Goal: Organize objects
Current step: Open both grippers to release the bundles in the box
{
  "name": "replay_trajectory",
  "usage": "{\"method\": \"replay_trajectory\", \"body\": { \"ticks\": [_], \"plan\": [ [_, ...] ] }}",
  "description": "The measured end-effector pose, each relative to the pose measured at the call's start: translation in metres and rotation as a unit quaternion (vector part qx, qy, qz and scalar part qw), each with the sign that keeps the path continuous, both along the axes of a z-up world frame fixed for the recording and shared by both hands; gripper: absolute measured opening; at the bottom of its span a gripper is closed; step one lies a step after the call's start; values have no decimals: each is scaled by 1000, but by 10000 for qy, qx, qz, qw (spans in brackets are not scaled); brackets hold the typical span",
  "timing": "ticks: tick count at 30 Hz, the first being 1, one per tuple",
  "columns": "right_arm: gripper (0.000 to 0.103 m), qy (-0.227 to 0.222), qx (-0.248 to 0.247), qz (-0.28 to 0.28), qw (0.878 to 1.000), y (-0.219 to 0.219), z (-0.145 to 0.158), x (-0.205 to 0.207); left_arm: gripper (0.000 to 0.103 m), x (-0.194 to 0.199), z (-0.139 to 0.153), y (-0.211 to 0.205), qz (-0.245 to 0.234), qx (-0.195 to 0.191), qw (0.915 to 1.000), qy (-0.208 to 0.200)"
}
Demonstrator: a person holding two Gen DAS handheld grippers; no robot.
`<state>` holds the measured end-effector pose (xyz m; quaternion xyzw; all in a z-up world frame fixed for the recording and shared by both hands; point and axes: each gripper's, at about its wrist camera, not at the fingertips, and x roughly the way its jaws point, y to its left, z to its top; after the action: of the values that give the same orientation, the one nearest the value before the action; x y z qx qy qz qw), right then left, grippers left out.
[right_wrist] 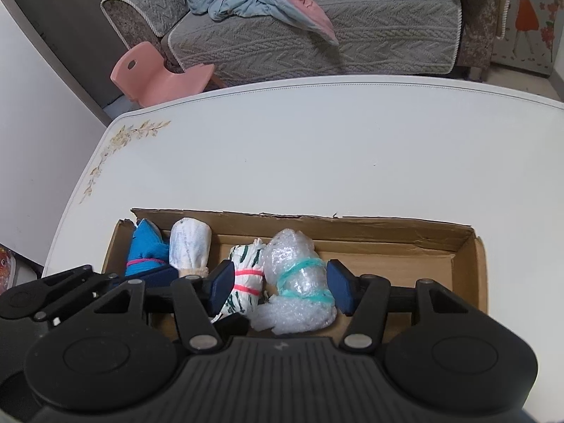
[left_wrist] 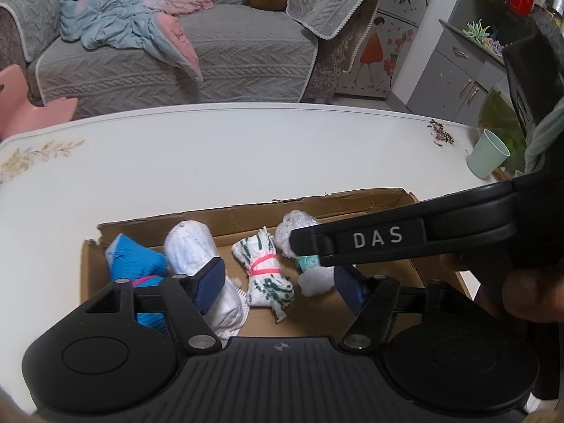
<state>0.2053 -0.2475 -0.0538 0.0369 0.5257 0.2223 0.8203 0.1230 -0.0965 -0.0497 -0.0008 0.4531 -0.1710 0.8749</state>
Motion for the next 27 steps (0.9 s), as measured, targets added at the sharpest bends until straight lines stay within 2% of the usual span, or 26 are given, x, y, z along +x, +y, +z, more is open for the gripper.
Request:
{"method": "replay_trajectory", "body": {
  "ticks": [3, 5, 18, 27],
  "plan": [
    [56, -17, -66, -21, 10000, 0, 4, -3, 76, -4, 9, 3, -27, 97, 9999, -77],
    [60, -38, -87, 5, 10000, 0, 7, -6, 76, -7, 14, 5, -36, 164, 9998, -78],
    [65, -162, -138, 103, 9997, 9, 26, -21, 77, -26, 39, 17, -104, 341, 9991, -222],
    [74, -380, 16, 213, 9990, -8, 49, -62, 82, -79, 63, 50, -551, 855, 9940, -414]
  ]
}}
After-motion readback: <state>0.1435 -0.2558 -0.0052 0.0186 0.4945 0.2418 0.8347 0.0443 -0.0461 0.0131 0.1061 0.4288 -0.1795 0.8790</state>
